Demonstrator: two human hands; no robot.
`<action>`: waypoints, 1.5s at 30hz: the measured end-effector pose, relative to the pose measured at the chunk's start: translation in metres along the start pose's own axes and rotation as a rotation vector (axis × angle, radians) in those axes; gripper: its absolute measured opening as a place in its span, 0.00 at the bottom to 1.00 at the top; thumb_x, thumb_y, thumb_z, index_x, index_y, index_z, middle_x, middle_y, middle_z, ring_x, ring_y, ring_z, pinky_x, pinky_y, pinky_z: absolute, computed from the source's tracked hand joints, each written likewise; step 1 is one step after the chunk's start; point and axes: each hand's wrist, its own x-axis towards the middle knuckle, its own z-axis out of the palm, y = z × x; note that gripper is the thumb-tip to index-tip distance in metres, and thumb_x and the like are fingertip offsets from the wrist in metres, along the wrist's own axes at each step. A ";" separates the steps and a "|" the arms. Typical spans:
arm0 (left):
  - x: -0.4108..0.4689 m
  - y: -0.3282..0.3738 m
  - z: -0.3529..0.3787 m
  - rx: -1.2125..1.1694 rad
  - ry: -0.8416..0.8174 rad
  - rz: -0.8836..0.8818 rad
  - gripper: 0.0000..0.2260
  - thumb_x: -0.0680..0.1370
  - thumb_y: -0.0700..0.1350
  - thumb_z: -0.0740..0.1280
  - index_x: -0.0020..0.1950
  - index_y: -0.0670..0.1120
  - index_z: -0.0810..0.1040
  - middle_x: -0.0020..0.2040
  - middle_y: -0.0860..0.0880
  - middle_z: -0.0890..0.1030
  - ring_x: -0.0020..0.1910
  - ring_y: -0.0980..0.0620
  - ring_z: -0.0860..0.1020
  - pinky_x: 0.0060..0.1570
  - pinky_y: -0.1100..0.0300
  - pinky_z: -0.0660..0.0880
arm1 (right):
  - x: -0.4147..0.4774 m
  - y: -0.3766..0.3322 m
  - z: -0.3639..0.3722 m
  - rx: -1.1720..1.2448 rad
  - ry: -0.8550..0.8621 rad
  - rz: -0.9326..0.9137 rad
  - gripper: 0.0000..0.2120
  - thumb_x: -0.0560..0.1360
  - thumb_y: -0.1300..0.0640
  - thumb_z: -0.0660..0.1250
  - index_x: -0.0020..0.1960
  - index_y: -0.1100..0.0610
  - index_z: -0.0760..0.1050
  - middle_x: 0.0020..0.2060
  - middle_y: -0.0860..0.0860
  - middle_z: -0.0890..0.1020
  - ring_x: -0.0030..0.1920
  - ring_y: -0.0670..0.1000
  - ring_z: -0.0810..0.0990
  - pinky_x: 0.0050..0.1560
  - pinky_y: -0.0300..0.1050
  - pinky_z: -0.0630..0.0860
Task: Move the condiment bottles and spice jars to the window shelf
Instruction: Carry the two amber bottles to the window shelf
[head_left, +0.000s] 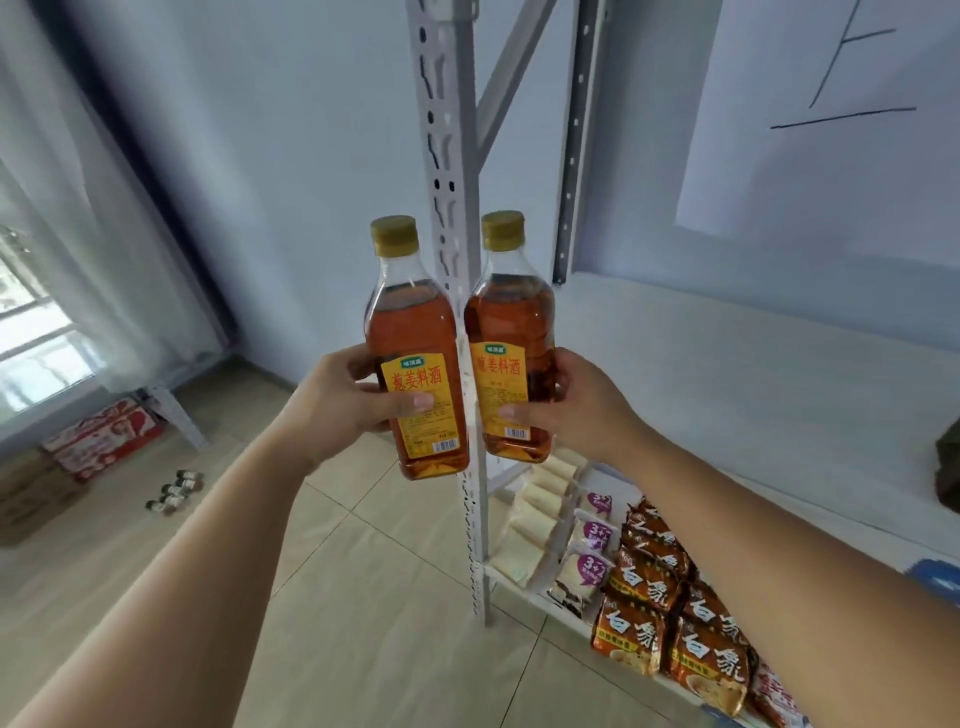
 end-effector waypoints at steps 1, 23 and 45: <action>-0.002 -0.006 -0.014 -0.003 0.017 -0.009 0.18 0.71 0.47 0.79 0.59 0.52 0.81 0.53 0.56 0.87 0.48 0.56 0.87 0.39 0.63 0.83 | 0.004 -0.007 0.013 0.006 -0.007 -0.003 0.31 0.67 0.47 0.82 0.67 0.50 0.76 0.59 0.45 0.85 0.58 0.48 0.84 0.64 0.55 0.80; -0.106 -0.154 -0.343 -0.019 0.484 -0.237 0.15 0.72 0.42 0.79 0.56 0.53 0.82 0.51 0.56 0.87 0.48 0.57 0.86 0.46 0.57 0.81 | 0.137 -0.179 0.364 0.168 -0.361 -0.141 0.26 0.68 0.46 0.82 0.62 0.42 0.76 0.56 0.40 0.85 0.57 0.46 0.84 0.61 0.56 0.81; -0.005 -0.228 -0.540 -0.099 0.928 -0.271 0.23 0.65 0.45 0.84 0.57 0.45 0.83 0.51 0.48 0.88 0.51 0.46 0.87 0.53 0.42 0.82 | 0.369 -0.300 0.594 0.235 -0.799 -0.294 0.25 0.70 0.53 0.81 0.63 0.47 0.75 0.56 0.42 0.84 0.57 0.46 0.82 0.58 0.47 0.79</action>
